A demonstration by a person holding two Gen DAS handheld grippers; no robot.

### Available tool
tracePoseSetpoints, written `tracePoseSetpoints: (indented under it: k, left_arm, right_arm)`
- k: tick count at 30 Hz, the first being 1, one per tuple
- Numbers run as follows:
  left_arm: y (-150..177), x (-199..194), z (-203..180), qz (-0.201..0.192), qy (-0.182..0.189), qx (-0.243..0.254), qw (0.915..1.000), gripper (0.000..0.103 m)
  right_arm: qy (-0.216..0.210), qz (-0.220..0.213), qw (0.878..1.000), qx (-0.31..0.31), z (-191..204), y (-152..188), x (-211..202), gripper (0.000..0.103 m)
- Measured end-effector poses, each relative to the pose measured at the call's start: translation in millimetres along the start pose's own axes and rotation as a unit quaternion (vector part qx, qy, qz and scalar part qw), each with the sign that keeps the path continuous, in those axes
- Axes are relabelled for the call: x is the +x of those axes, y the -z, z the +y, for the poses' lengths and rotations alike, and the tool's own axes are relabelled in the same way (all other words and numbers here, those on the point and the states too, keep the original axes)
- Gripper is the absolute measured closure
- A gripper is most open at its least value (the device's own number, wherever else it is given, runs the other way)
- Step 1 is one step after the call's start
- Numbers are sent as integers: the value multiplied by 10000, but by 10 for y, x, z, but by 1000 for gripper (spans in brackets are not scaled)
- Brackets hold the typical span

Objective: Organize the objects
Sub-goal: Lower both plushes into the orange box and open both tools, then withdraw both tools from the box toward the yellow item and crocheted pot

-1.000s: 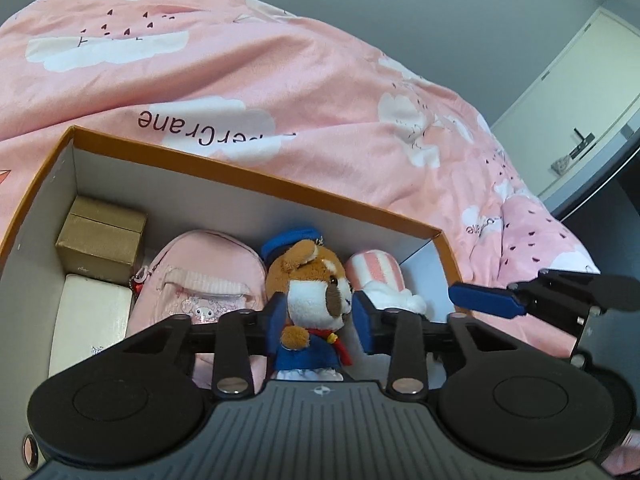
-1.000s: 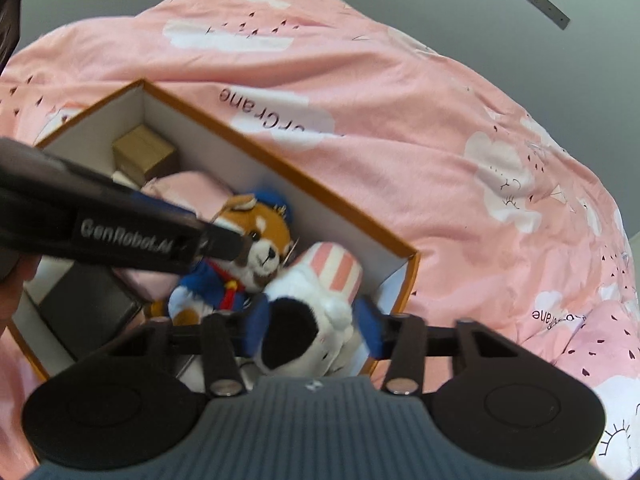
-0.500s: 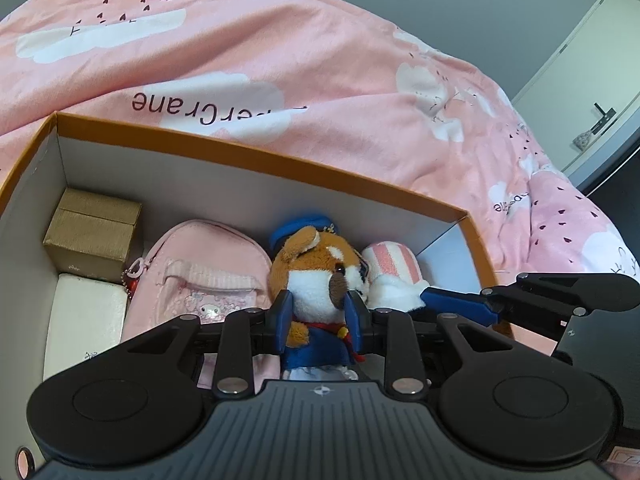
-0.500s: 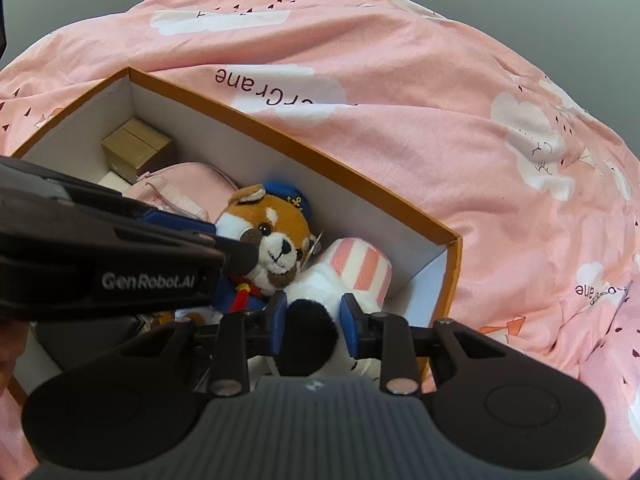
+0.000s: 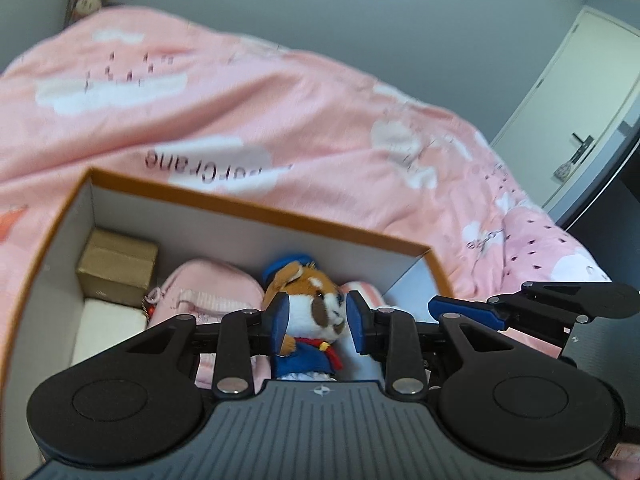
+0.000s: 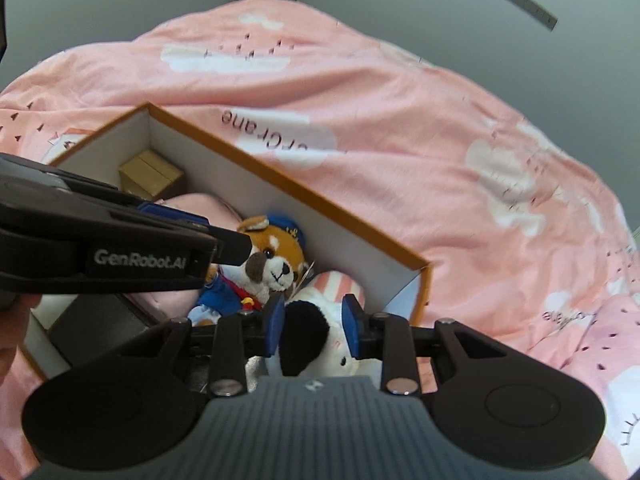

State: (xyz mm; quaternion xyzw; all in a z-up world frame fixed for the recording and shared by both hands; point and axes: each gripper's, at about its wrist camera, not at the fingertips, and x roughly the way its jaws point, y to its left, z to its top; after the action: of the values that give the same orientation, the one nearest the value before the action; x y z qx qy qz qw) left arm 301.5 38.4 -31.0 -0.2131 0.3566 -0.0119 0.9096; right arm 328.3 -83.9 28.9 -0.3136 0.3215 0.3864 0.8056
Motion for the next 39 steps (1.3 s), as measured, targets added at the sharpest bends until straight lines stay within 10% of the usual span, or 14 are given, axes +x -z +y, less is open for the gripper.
tracePoseSetpoints:
  k: [17,39]
  left_arm:
    - [503,-1073,-474,-911,206,1076,9898,47]
    - [1428,-870,-533,700,246,1242,9895,47]
  right_arm:
    - [158,-1193,9888,881,137,662,-1180,43]
    - [221,24,9699,2425,247,1971,-1001,37]
